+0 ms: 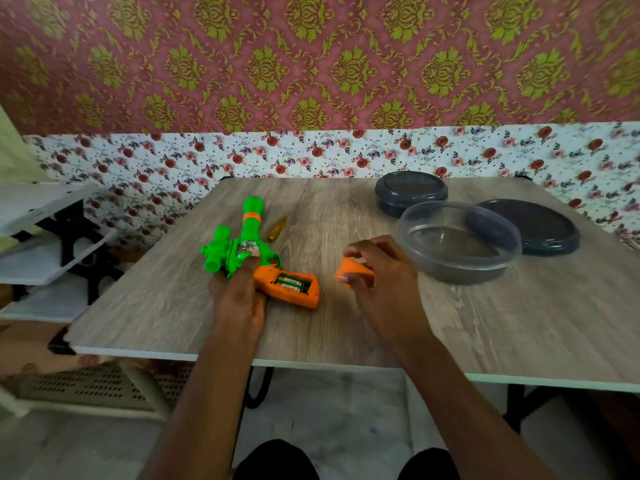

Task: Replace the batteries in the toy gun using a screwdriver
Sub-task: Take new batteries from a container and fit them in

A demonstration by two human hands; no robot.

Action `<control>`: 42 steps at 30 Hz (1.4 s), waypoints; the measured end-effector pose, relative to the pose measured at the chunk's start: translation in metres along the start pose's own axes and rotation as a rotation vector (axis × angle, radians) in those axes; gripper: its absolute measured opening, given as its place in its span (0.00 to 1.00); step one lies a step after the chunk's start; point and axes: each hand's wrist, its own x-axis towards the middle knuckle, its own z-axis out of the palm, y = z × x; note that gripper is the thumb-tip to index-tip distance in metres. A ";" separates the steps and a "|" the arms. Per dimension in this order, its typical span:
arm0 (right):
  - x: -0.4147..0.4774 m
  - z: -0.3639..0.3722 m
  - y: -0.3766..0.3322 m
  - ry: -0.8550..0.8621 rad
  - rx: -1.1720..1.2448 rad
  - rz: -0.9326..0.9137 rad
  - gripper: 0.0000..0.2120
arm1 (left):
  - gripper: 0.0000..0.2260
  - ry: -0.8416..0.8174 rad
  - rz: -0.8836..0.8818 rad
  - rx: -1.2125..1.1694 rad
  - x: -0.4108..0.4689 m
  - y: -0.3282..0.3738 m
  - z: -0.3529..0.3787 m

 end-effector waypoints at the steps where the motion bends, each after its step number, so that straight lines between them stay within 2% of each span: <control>1: 0.004 0.004 -0.006 0.019 0.045 -0.020 0.12 | 0.16 0.003 -0.002 -0.004 0.000 -0.001 0.000; 3: 0.013 0.015 -0.019 0.013 0.145 -0.048 0.09 | 0.19 0.008 -0.005 -0.009 0.000 -0.001 -0.001; 6: 0.019 0.033 -0.031 -0.073 0.248 -0.032 0.11 | 0.21 0.021 -0.006 0.001 0.001 -0.001 -0.002; 18: 0.017 0.045 -0.021 -0.174 0.096 -0.079 0.11 | 0.21 0.029 -0.001 -0.035 0.014 -0.008 -0.007; 23: 0.021 0.040 -0.020 -0.397 -0.100 -0.185 0.17 | 0.22 0.017 -0.004 -0.041 0.015 -0.008 -0.007; 28: 0.032 0.032 -0.024 -0.506 -0.120 -0.233 0.14 | 0.21 0.027 -0.014 -0.058 0.014 -0.008 -0.007; 31: 0.033 0.026 -0.025 -0.507 -0.126 -0.180 0.17 | 0.21 0.043 -0.031 -0.060 0.014 -0.008 -0.006; 36: 0.022 0.027 -0.035 -0.376 0.014 -0.144 0.17 | 0.22 0.020 -0.028 -0.068 0.013 -0.007 -0.007; 42: 0.012 0.035 -0.041 -0.423 0.078 -0.095 0.18 | 0.21 -0.007 -0.036 -0.048 0.011 -0.005 -0.007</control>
